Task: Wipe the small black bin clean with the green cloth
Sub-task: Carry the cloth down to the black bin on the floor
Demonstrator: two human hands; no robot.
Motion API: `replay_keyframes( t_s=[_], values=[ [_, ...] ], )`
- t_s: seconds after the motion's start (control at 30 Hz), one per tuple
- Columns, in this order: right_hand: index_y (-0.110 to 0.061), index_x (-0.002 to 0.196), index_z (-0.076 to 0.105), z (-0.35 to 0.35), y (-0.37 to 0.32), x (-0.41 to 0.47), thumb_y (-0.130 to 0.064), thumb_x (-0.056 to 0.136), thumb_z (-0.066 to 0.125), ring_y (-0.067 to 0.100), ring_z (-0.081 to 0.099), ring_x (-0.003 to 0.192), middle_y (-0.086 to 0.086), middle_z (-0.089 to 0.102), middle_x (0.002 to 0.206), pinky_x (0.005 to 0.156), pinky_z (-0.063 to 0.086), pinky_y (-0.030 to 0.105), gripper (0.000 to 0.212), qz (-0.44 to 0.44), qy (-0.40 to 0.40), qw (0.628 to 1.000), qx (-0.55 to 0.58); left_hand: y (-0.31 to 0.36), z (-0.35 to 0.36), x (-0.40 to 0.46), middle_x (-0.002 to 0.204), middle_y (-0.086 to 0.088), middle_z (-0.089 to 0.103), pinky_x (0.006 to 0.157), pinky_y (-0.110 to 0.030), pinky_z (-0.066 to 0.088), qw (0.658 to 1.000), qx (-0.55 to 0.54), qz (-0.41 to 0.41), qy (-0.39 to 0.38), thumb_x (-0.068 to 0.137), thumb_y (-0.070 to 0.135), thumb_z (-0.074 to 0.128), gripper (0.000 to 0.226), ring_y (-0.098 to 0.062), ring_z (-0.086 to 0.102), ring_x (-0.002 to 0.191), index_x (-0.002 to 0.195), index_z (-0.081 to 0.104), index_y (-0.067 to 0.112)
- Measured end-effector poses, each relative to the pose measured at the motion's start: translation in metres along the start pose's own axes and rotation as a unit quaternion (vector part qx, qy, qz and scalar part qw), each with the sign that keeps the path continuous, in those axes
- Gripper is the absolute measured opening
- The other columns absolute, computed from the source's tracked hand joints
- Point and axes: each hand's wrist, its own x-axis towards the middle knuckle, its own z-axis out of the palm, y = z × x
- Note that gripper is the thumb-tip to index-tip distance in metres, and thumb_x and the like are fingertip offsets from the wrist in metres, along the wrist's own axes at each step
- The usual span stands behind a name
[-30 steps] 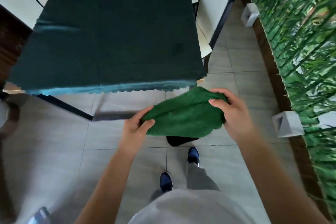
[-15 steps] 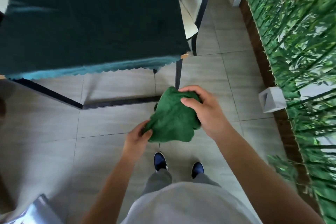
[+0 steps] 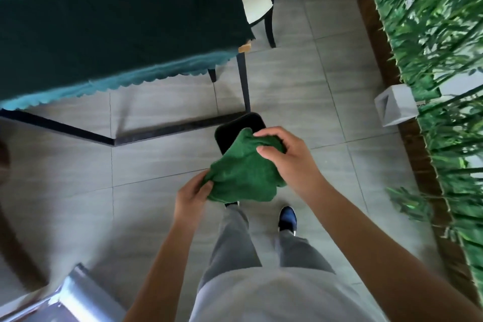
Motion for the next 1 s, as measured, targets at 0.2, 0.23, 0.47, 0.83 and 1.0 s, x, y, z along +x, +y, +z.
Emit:
replay_keyframes(
  t_s=[0.2,0.23,0.47,0.83,1.0],
  values=[
    [-0.033,0.097,0.073,0.010,0.066,0.047,-0.005,0.092,0.070,-0.002,0.066,0.080,-0.005,0.073,0.100,0.068,0.052,0.016,0.029,0.078,0.116,0.990,0.007,-0.009,-0.018,0.063,0.109,0.002,0.074,0.077,-0.004,0.048,0.991,0.124,-0.017,-0.053,0.094,0.003,0.062,0.033,0.012,0.067,0.087,0.124,0.071,0.014],
    [-0.036,0.094,0.072,0.016,0.078,0.056,-0.005,0.092,0.070,0.001,0.067,0.081,-0.005,0.072,0.098,0.069,0.053,0.021,0.031,0.088,0.128,0.988,0.008,-0.011,-0.022,0.077,0.111,0.001,0.074,0.078,-0.005,0.050,0.987,0.146,-0.009,-0.062,0.094,0.004,0.062,0.032,0.007,0.067,0.089,0.123,0.071,0.017],
    [-0.035,0.101,0.068,0.048,0.176,0.135,-0.009,0.093,0.068,0.012,0.067,0.091,-0.009,0.069,0.097,0.076,0.053,0.028,0.028,0.085,0.143,0.985,-0.033,-0.045,-0.024,0.175,0.105,0.019,0.069,0.074,0.000,0.044,0.972,0.208,0.044,-0.100,0.097,0.007,0.060,0.031,0.019,0.063,0.086,0.122,0.069,0.021],
    [-0.024,0.102,0.072,0.043,0.403,0.229,-0.004,0.090,0.066,0.007,0.067,0.090,-0.009,0.073,0.096,0.076,0.054,0.025,0.024,0.069,0.179,0.981,0.033,-0.205,0.018,0.314,0.101,0.026,0.070,0.081,-0.025,0.054,0.941,0.297,0.100,-0.125,0.097,0.018,0.065,0.034,-0.017,0.070,0.090,0.109,0.063,0.050],
    [-0.017,0.105,0.071,0.030,0.473,0.258,-0.003,0.087,0.065,0.011,0.068,0.091,0.000,0.072,0.100,0.073,0.054,0.024,0.023,0.047,0.168,0.984,0.048,-0.234,0.029,0.361,0.112,0.020,0.071,0.097,-0.038,0.051,0.882,0.375,0.183,-0.219,0.097,0.020,0.066,0.027,-0.016,0.069,0.101,0.120,0.067,0.033]
  ],
)
